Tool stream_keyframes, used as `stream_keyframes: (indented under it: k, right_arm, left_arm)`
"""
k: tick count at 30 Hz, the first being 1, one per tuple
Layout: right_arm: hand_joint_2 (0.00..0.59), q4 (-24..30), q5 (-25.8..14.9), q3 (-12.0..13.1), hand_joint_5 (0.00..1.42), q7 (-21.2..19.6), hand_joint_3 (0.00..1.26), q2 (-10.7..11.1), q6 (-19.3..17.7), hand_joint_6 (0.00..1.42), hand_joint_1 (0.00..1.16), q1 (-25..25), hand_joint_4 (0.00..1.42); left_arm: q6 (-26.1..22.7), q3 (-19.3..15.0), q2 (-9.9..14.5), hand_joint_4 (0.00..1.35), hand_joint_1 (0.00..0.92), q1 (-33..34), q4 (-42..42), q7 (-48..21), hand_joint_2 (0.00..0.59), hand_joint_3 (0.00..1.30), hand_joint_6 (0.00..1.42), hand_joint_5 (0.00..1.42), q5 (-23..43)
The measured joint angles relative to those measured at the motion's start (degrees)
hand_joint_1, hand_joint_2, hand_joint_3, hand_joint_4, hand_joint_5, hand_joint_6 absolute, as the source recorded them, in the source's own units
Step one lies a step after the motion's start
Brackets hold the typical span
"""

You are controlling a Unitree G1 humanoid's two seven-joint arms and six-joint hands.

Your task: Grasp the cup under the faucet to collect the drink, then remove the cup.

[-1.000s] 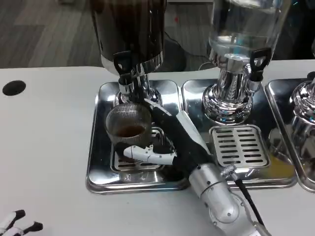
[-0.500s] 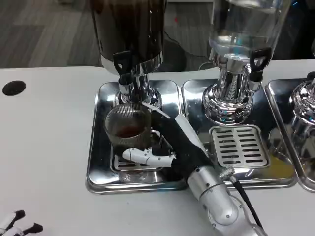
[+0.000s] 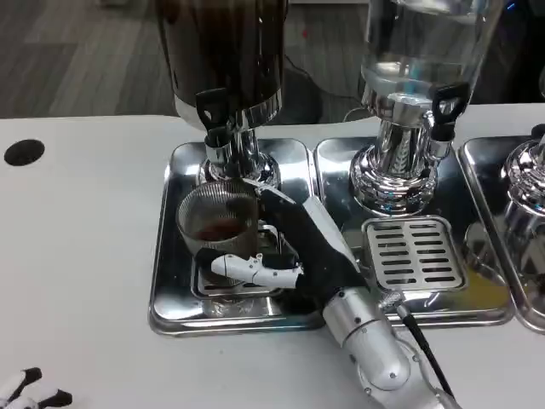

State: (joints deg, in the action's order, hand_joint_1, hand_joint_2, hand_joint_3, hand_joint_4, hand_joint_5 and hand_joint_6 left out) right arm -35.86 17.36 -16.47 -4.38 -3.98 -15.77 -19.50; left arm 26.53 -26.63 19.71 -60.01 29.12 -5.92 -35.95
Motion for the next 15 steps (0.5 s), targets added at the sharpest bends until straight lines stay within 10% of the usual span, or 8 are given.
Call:
stream_keyframes:
  k: [15]
  right_arm:
    - [0.072, 0.0, 0.9, -0.1, 0.23, -1.1, 0.23, 0.0, 0.0, 0.08, 0.7, 0.0, 0.29]
  left_arm:
    - [-0.2, -0.6, 0.0, 0.1, 0.0, 0.0, 0.0, -0.9, 0.077, 0.28, 0.46, 0.17, 0.6]
